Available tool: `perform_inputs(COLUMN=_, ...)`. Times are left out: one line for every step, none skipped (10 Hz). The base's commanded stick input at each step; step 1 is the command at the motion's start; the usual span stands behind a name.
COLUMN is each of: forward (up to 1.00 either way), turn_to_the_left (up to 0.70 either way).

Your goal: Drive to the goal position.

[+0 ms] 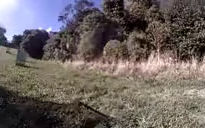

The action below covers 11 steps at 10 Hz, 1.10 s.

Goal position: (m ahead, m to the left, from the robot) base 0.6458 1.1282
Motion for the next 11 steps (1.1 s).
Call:
perform_inputs(forward=0.0, turn_to_the_left=0.0)
perform_inputs(forward=0.0, turn_to_the_left=0.0)
perform_inputs(forward=0.0, turn_to_the_left=0.0)
perform_inputs(forward=0.0, turn_to_the_left=0.0)
perform_inputs(forward=0.0, turn_to_the_left=0.0)
perform_inputs(forward=0.0, turn_to_the_left=0.0)
perform_inputs(forward=0.0, turn_to_the_left=0.0)
perform_inputs(forward=0.0, turn_to_the_left=0.0)
perform_inputs(forward=0.0, turn_to_the_left=0.0)
perform_inputs(forward=0.03, turn_to_the_left=0.0)
perform_inputs(forward=0.22, turn_to_the_left=0.0)
